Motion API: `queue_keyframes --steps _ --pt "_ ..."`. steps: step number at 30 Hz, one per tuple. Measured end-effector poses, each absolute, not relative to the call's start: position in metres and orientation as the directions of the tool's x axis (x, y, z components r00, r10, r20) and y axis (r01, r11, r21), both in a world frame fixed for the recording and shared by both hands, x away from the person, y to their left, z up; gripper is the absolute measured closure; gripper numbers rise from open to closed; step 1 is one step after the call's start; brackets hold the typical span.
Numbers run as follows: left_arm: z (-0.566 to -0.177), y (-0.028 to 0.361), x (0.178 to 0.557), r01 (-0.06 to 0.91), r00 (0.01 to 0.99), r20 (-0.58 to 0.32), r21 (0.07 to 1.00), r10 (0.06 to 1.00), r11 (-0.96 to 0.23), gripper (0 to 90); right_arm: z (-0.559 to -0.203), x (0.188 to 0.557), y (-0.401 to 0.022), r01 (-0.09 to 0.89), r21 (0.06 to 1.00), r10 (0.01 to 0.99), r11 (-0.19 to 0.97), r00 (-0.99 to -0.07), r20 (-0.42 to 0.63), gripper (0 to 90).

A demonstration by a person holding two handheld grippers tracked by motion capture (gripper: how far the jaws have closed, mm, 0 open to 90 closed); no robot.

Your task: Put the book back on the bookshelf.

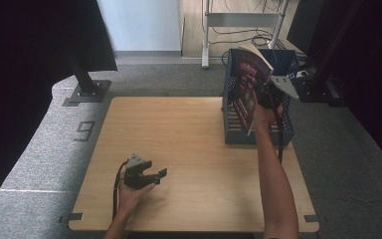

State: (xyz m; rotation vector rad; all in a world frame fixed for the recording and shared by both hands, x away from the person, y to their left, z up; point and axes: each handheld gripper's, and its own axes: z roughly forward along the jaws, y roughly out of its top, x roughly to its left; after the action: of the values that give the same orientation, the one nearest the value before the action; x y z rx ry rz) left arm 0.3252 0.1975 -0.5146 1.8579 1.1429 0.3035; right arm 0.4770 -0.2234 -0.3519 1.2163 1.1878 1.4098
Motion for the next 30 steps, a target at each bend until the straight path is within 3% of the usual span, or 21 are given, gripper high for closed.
queue_keyframes --steps 30 --pt "-0.511 0.204 0.326 0.580 0.531 -0.240 0.802 0.813 -0.142 23.0 -0.351 0.501 -0.208 -0.034 0.996 0.993 -0.085 -0.088 0.082 81.6"
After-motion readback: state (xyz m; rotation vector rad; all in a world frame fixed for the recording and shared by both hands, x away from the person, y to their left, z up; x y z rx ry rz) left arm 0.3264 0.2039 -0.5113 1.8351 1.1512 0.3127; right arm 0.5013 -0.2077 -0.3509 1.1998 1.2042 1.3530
